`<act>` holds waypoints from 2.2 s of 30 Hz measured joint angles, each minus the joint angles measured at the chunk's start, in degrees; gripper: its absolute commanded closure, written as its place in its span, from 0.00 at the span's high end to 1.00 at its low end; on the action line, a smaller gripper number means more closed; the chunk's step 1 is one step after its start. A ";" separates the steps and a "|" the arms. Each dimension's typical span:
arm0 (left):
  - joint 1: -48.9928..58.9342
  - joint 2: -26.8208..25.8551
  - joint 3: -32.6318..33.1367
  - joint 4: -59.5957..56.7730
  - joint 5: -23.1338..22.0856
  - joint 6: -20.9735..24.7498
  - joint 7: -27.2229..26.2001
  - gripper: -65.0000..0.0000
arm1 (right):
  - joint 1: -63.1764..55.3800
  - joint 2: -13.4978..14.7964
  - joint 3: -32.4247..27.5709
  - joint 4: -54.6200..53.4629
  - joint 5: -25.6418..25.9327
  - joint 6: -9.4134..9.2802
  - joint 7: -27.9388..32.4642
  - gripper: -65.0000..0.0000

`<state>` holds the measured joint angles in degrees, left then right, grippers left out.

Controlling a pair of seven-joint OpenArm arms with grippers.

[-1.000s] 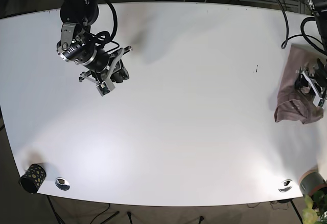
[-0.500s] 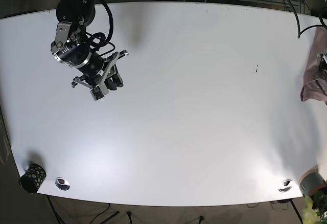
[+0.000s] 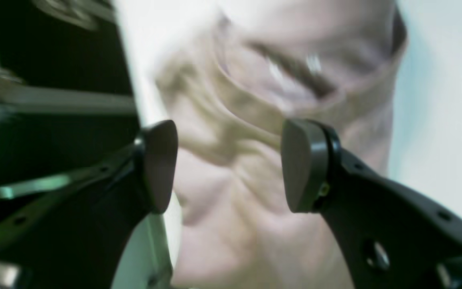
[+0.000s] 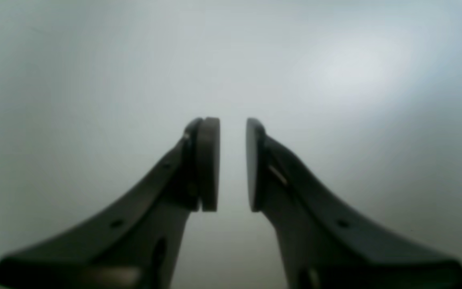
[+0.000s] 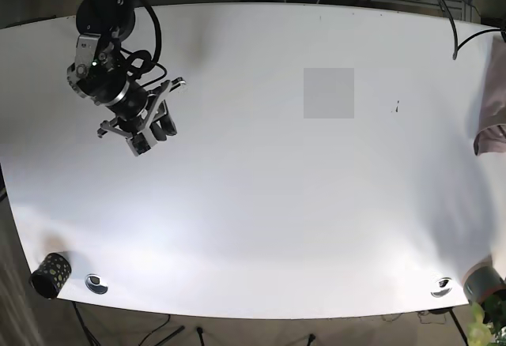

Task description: Fold the T-shirt properly

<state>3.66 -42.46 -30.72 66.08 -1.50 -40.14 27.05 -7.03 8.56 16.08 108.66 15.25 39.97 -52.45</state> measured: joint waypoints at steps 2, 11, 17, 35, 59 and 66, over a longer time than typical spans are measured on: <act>-0.02 2.73 -1.11 3.85 -0.02 0.37 -0.13 0.58 | 0.15 0.24 1.09 0.00 -0.07 -0.07 0.15 0.16; 0.09 15.04 0.66 18.18 0.22 9.77 -3.52 0.58 | 1.73 0.02 2.67 -0.07 -11.17 -0.02 5.51 0.16; 1.11 24.06 6.95 21.42 -0.48 16.70 -16.44 0.58 | -1.64 -2.21 2.69 -1.95 -21.49 -0.02 23.52 0.16; 22.86 37.16 20.06 30.62 -0.22 32.20 -28.81 0.58 | -20.20 0.59 6.14 -15.82 -18.40 -10.64 58.05 0.17; 63.14 44.17 20.41 43.04 -0.66 32.20 -28.48 0.57 | -52.26 4.63 5.68 -7.10 -4.35 -8.07 54.66 0.16; 64.26 44.35 20.63 38.34 -0.68 32.22 -22.10 0.57 | -56.08 4.61 5.66 -11.93 -2.86 -4.98 52.33 0.16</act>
<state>67.92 1.89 -10.09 104.42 -2.17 -7.92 4.95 -63.11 13.17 21.74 96.73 12.38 34.98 -0.12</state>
